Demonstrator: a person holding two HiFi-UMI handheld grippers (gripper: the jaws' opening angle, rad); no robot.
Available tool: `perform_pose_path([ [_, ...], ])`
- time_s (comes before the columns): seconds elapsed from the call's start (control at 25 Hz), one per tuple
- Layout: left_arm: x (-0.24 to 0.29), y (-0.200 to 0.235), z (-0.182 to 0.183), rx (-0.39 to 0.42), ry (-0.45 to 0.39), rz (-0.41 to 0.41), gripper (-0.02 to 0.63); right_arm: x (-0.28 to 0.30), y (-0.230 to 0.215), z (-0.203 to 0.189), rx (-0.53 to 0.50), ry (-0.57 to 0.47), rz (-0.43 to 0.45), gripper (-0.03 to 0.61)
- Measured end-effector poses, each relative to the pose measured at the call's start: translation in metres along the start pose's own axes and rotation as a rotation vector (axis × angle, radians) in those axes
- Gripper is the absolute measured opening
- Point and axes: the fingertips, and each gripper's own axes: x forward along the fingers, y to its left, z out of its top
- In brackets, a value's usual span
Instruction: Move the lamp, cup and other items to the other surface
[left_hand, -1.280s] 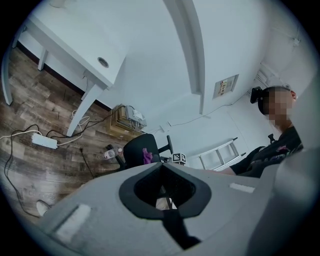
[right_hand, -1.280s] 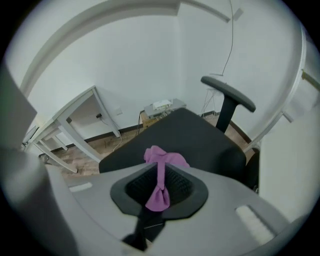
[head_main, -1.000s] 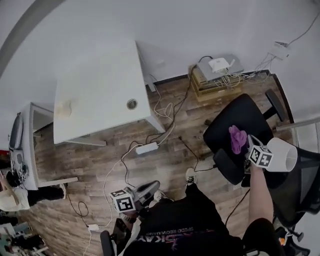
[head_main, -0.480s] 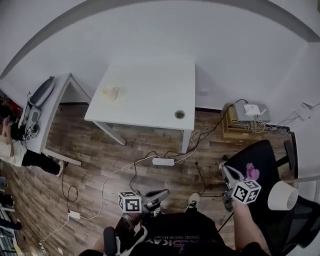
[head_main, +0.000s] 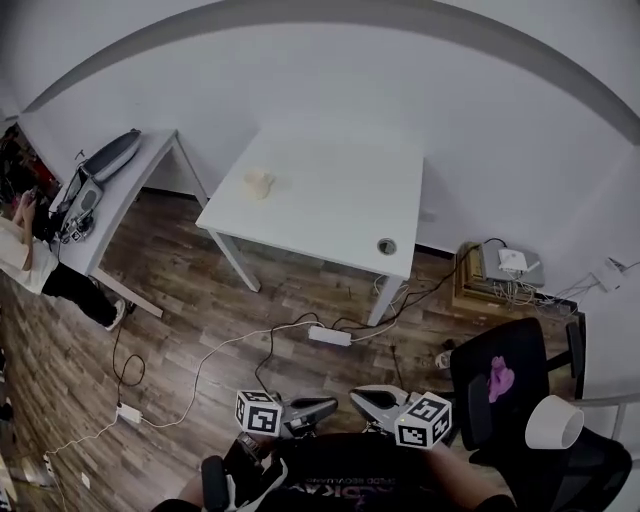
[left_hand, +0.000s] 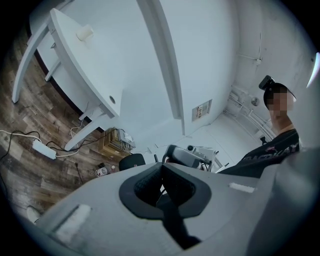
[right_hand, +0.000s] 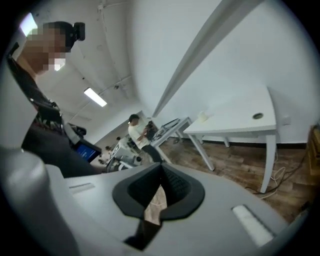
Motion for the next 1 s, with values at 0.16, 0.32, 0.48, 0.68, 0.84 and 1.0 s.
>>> perform_pose_path([
  [0.16, 0.000, -0.009, -0.005, 0.029, 0.047, -0.032, -0.005, 0.018, 0.025, -0.008, -0.044, 0.078, 0.117, 0.003],
  [0.32, -0.001, -0.013, -0.005, 0.045, 0.060, -0.053, -0.005, 0.018, 0.020, -0.002, -0.015, 0.037, 0.108, 0.003],
  [0.48, -0.001, -0.013, -0.004, 0.054, 0.074, -0.063, -0.005, 0.015, 0.015, 0.001, 0.008, 0.016, 0.098, 0.003],
  [0.68, 0.002, -0.012, 0.000, 0.053, 0.096, -0.067, -0.005, 0.018, 0.012, 0.005, 0.006, 0.011, 0.089, 0.003],
  [0.84, 0.003, -0.009, 0.000, 0.050, 0.098, -0.064, -0.005, 0.018, 0.009, 0.005, 0.006, 0.014, 0.082, 0.003],
  [1.0, 0.007, -0.009, -0.001, 0.052, 0.102, -0.065, -0.005, 0.016, 0.007, 0.004, 0.001, 0.018, 0.078, 0.003],
])
